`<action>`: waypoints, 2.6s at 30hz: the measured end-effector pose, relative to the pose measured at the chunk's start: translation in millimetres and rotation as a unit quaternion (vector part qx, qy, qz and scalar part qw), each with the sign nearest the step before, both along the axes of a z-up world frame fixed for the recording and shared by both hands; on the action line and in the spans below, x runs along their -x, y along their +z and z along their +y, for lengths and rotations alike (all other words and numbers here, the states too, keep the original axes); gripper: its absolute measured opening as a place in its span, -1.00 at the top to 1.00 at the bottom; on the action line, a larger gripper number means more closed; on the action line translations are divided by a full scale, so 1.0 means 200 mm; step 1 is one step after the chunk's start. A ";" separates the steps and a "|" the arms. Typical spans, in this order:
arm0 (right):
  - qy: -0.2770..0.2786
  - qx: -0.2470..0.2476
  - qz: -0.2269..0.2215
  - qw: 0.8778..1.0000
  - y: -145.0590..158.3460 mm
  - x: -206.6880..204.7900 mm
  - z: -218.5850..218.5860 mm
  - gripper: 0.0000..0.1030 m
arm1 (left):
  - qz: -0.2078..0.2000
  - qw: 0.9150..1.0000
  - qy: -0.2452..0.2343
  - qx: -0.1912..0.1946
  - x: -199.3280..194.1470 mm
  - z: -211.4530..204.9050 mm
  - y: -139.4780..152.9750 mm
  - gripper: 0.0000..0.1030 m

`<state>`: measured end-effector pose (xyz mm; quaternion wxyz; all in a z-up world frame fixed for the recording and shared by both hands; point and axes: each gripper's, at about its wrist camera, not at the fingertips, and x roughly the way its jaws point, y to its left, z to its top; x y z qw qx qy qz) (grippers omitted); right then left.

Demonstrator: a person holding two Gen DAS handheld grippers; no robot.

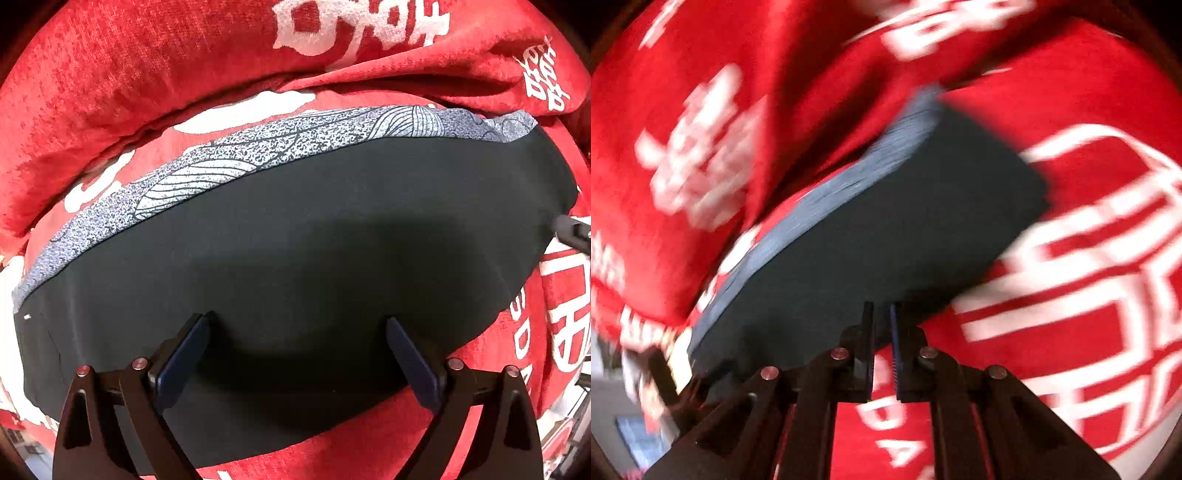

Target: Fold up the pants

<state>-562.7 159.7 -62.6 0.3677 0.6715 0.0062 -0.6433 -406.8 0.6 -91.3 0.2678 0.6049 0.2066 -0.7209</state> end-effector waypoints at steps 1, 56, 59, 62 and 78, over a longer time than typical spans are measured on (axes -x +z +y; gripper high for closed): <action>0.015 0.003 -0.003 1.000 -0.02 -0.04 -0.04 0.83 | 0.000 1.000 -0.003 0.001 -0.01 -0.01 0.00 -0.88; -0.120 0.240 -0.132 0.954 -0.09 0.30 0.26 0.71 | 0.002 0.996 0.064 0.064 0.61 -0.16 0.09 -0.96; -0.105 0.234 -0.111 0.960 -0.03 0.29 0.24 0.71 | 0.007 0.997 0.054 0.061 0.59 -0.13 0.18 -0.95; -0.090 0.222 -0.094 0.966 0.02 0.27 0.22 0.71 | 0.040 0.996 0.057 0.057 0.51 -0.07 0.29 -0.95; 0.173 0.057 0.176 0.967 0.49 -0.35 -0.28 0.71 | 0.066 0.995 0.059 0.044 -0.16 0.02 0.40 -0.95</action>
